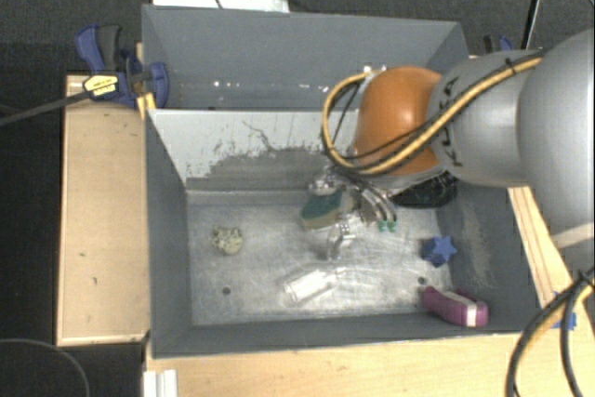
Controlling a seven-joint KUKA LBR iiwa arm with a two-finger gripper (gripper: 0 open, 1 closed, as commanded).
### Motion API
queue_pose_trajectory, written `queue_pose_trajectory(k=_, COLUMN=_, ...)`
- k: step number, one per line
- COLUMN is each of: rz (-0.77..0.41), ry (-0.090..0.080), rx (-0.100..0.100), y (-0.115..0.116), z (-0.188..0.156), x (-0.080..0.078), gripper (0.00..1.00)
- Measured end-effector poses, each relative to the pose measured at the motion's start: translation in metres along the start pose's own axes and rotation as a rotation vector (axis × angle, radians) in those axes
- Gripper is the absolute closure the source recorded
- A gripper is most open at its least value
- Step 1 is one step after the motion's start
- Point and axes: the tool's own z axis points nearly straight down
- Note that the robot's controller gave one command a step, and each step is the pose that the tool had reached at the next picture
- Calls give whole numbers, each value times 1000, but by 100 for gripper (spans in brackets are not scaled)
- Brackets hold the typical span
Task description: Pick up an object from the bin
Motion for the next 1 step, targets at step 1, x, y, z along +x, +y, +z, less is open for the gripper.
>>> queue_pose_trajectory(k=1, rz=3, ry=-3, rx=-1, y=0, z=-5, x=-1, gripper=100)
